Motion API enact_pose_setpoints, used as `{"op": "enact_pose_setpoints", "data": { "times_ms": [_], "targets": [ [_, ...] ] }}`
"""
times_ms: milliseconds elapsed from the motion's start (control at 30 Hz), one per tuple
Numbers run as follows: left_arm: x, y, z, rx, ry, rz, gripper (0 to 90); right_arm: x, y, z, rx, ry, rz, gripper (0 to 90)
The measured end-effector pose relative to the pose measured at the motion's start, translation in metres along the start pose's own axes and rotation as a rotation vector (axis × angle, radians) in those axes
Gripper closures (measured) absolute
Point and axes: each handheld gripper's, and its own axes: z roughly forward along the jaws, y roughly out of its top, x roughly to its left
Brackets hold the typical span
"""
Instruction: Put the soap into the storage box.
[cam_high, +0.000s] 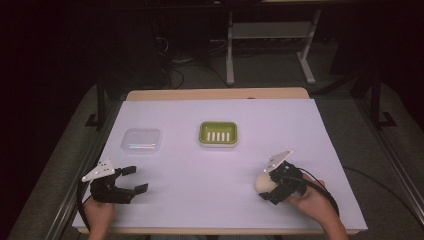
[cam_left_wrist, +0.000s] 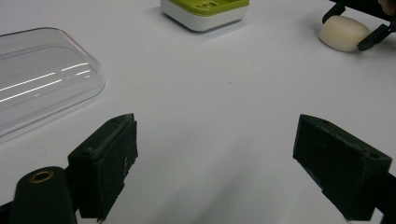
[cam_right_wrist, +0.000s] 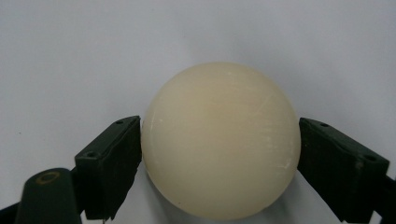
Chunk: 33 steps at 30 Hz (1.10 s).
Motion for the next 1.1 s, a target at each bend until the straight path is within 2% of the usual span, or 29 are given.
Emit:
{"op": "enact_pose_setpoints", "data": {
  "times_ms": [367, 800, 1000, 1100],
  "targets": [
    [0.0001, -0.0001, -0.0001, -0.001, 0.001, -0.002, 13.3, 0.002, 0.0031, 0.0025, 0.011, -0.003, -0.025, 18.8],
    [0.0003, -0.0001, 0.0001, -0.001, 0.0, -0.001, 13.3, 0.0027, 0.0045, 0.0037, 0.027, -0.017, -0.03, 21.5],
    [0.0004, -0.0004, -0.0001, -0.001, 0.0, -0.003, 13.3, 0.0033, 0.0057, 0.003, 0.035, -0.015, -0.032, 21.9],
    [0.0015, -0.0013, -0.0014, -0.008, 0.006, -0.011, 13.3, 0.0039, 0.0079, 0.0027, 0.034, 0.002, -0.037, 22.1]
  ]
}}
